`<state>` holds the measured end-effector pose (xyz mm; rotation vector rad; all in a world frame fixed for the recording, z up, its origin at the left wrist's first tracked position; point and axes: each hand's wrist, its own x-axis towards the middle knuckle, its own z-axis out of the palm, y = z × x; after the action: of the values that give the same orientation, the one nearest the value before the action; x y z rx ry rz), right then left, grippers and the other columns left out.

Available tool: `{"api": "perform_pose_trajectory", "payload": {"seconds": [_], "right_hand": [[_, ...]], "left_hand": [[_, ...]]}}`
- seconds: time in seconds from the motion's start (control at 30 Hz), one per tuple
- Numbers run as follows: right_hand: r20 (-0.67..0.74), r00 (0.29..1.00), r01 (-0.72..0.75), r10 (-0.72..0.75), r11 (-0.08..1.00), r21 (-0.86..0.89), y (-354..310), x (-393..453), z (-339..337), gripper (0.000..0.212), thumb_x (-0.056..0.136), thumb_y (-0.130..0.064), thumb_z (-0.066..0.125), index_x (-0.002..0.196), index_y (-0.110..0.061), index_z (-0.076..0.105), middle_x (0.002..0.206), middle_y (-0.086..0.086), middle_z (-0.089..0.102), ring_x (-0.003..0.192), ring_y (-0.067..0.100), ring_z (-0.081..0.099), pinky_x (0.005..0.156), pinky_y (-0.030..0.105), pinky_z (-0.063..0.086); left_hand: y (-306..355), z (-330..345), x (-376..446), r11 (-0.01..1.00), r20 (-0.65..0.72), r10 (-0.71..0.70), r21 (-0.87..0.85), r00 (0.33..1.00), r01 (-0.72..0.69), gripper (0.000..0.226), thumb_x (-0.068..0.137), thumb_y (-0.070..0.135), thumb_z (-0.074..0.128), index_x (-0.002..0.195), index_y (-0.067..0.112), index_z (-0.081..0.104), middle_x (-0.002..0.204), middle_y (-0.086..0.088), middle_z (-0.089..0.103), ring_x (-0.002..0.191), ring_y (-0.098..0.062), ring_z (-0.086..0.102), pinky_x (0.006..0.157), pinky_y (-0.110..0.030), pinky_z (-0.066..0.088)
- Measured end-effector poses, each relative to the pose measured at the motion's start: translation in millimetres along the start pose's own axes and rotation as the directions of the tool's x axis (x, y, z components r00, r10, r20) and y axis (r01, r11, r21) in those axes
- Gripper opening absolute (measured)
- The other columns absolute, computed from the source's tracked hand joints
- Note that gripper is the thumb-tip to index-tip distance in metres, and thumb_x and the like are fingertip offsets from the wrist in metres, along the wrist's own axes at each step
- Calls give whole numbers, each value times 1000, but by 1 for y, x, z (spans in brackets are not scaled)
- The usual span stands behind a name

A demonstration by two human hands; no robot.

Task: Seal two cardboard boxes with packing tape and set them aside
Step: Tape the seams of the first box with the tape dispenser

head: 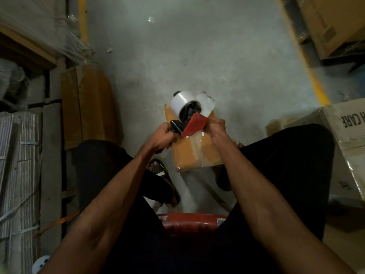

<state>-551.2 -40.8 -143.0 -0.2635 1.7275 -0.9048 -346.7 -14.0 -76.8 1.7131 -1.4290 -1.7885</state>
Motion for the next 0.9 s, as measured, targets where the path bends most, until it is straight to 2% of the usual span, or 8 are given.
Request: {"api": "perform_pose_trajectory", "payload": {"seconds": [0.07,0.13,0.23,0.33,0.43,0.5,0.63,0.9], "right_hand": [[-84,991,81,-100,975,-206,-6,10,-1,22,82,4,66,65,-10,67,67,3,59,57,15,54,47,23,44],[-133,971,152,-201,938,-311,-19,22,-2,25,84,2,63,65,-15,68,72,-1,57,65,11,53,49,21,42],[-199,940,209,-276,929,-305,-40,52,-4,17,84,-8,74,68,-13,76,75,-5,67,70,10,64,64,25,51],[-284,909,225,-306,932,-283,-54,82,-5,19,78,-23,85,73,-6,79,65,1,73,57,12,67,65,37,62],[-252,908,253,-335,917,-309,-70,101,0,19,80,-20,86,73,-5,78,65,2,73,55,11,65,63,33,61],[-210,920,259,-331,915,-310,-75,111,5,19,81,-20,86,73,-5,78,67,6,74,53,11,64,59,32,61],[-167,929,261,-330,905,-336,-73,133,10,16,80,-15,87,72,-6,76,68,9,74,52,12,63,54,29,57],[-180,915,262,-362,870,-418,-59,158,15,14,81,-14,85,71,-8,76,67,4,73,58,11,65,66,38,62]], "left_hand": [[8,-12,10,990,43,38,138,998,-44,24,78,1,61,62,19,58,51,6,47,44,-14,39,41,-22,30],[18,-26,22,966,71,70,245,995,-86,30,81,-3,64,65,22,60,47,13,54,42,0,45,42,-16,36],[26,-48,44,924,88,116,355,989,-140,31,79,2,64,61,26,58,44,20,56,43,8,48,44,-7,35],[19,-70,75,906,38,103,408,994,-110,20,76,1,65,64,17,63,44,13,55,47,4,50,43,-7,35],[16,-84,105,874,13,88,479,996,-84,26,80,-3,64,63,17,64,52,9,58,43,8,51,44,-9,37],[16,-92,123,850,9,79,522,997,-72,9,76,11,66,68,11,67,62,-6,64,51,4,54,50,-19,46],[13,-102,153,827,0,52,561,999,-43,30,64,32,60,76,6,69,77,-15,70,72,-26,65,67,-40,55],[-1,-97,185,799,23,-12,602,1000,-5,30,67,30,57,79,4,68,79,-16,70,81,-36,68,71,-47,57]]}}
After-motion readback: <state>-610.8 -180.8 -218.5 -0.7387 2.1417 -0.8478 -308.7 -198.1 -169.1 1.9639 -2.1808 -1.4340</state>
